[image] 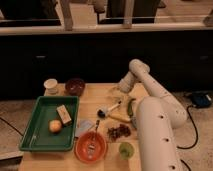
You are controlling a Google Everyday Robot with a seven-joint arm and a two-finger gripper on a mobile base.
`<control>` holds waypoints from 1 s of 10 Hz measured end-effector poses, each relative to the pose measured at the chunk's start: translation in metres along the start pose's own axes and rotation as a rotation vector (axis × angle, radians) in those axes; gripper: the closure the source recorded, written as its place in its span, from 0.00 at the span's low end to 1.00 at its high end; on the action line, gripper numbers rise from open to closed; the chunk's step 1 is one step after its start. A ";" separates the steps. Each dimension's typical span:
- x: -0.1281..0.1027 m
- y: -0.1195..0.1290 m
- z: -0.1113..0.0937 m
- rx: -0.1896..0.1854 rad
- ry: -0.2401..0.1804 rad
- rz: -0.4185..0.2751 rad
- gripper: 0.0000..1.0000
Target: Place brush in table surface
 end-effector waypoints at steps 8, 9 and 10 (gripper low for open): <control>0.000 0.000 0.000 0.000 0.000 0.000 0.20; 0.000 0.000 0.000 0.000 0.000 0.000 0.20; 0.000 0.000 0.000 0.000 0.000 0.000 0.20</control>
